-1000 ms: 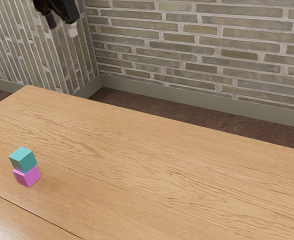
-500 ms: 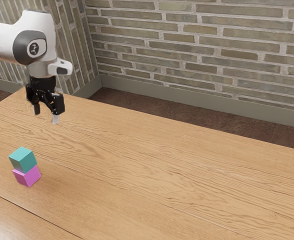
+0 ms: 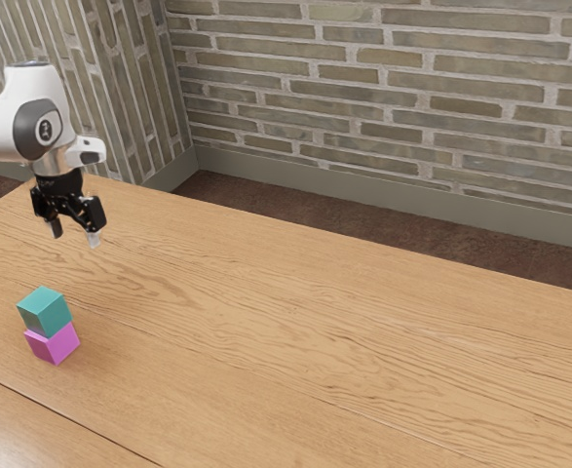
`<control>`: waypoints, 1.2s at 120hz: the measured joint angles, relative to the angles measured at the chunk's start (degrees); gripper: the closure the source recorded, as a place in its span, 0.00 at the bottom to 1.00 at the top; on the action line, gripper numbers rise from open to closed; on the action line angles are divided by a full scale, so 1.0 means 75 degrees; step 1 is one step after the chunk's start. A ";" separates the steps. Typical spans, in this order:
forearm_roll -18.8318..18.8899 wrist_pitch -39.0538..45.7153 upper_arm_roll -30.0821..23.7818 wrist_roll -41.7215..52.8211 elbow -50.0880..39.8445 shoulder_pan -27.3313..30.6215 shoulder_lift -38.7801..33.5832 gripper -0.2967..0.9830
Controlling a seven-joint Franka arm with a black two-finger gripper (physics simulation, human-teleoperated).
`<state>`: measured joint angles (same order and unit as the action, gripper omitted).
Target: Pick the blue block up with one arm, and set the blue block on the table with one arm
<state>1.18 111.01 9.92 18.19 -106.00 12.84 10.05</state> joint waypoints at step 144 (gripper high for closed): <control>0.0976 0.1928 0.0273 0.0876 -0.3027 0.0266 -0.0839 0.23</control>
<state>8.50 125.47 11.97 24.76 -128.70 14.84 3.76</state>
